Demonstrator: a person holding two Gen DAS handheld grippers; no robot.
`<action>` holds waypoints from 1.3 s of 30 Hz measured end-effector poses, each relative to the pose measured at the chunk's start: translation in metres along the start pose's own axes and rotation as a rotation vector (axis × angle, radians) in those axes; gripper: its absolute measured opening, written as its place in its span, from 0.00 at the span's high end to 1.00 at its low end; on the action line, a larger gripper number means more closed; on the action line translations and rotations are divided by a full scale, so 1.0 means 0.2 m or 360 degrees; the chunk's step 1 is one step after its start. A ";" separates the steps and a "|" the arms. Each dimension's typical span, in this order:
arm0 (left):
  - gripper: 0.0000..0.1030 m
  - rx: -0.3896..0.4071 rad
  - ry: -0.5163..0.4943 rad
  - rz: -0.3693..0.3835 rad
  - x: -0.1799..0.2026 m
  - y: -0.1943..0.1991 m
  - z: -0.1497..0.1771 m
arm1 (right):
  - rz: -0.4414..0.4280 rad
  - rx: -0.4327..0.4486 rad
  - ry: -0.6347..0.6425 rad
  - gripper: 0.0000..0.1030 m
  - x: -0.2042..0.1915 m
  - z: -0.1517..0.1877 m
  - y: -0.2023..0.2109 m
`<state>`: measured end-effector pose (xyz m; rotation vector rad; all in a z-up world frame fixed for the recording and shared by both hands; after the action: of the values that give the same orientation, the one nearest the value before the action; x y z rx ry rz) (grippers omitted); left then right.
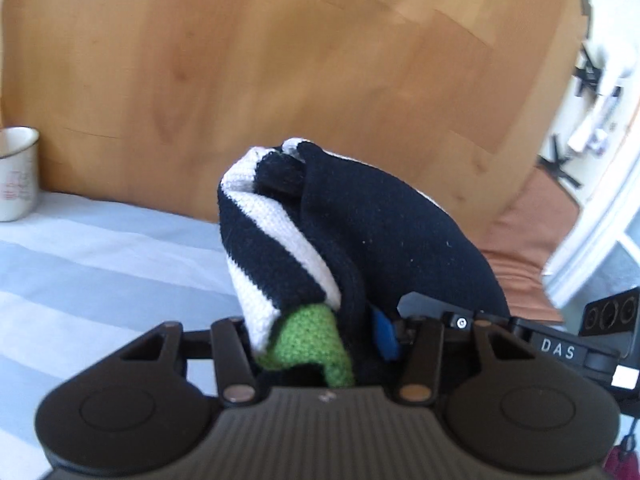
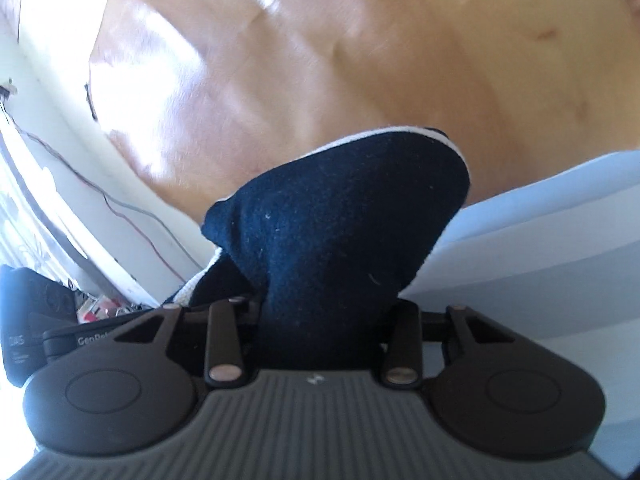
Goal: Fold small clothes
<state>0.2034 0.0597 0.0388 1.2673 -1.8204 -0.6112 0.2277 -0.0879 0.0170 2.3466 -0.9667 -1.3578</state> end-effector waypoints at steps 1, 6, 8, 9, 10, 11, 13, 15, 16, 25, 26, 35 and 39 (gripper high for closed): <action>0.54 -0.0024 0.0031 -0.0036 -0.05 -0.03 0.01 | 0.0032 -0.0047 -0.0002 0.58 0.01 0.01 -0.08; 0.44 -0.0114 0.0175 -0.0120 -0.26 -0.26 0.10 | 0.0311 -0.0100 0.0120 0.49 0.08 0.09 -0.27; 0.44 -0.0093 0.0173 -0.0161 -0.24 -0.23 0.11 | 0.0328 -0.0116 0.0076 0.45 0.08 0.09 -0.24; 0.44 -0.0089 0.0168 -0.0187 -0.23 -0.20 0.11 | 0.0360 -0.0124 0.0061 0.39 0.06 0.10 -0.22; 0.44 -0.0073 0.0158 -0.0228 -0.21 -0.17 0.13 | 0.0414 -0.0115 0.0068 0.37 0.04 0.12 -0.19; 0.45 -0.0042 0.0148 -0.0276 -0.20 -0.12 0.14 | 0.0468 -0.0089 0.0090 0.35 0.01 0.14 -0.16; 0.44 0.0052 0.0134 -0.0385 -0.15 -0.03 0.17 | 0.0554 0.0006 0.0145 0.30 -0.03 0.22 -0.03; 0.39 0.0117 0.0130 -0.0451 -0.12 0.08 0.24 | 0.0619 0.0093 0.0207 0.25 -0.09 0.28 0.05; 0.37 0.0141 0.0135 -0.0484 -0.13 0.12 0.27 | 0.0642 0.0104 0.0235 0.25 -0.12 0.32 0.09; 0.32 0.0231 0.0060 -0.0760 0.02 0.42 0.59 | 0.0682 0.0112 0.0311 0.24 -0.33 0.67 0.28; 0.32 0.0231 0.0057 -0.0770 0.03 0.44 0.62 | 0.0681 0.0104 0.0314 0.24 -0.34 0.71 0.30; 0.13 0.0251 -0.0023 -0.0840 0.17 0.57 0.85 | 0.0678 0.0119 0.0307 0.24 -0.44 0.93 0.51; 0.01 0.0283 -0.0080 -0.0863 0.25 0.63 0.89 | 0.0682 0.0141 0.0285 0.23 -0.45 0.97 0.58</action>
<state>-0.0194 0.0501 0.0532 1.9062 -1.5937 -0.7858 -0.0151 -0.0955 0.0351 2.1070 -1.3934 -0.9413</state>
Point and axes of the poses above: each gripper's, at about its wrist camera, not at the fingertips, and y roughly against the way its jaws point, x to its right, z to its underside, the point moved 8 cm from there along -y, roughly the way its jaws point, and after that the axes turned 15 degrees about -x, right-handed, at the moved point
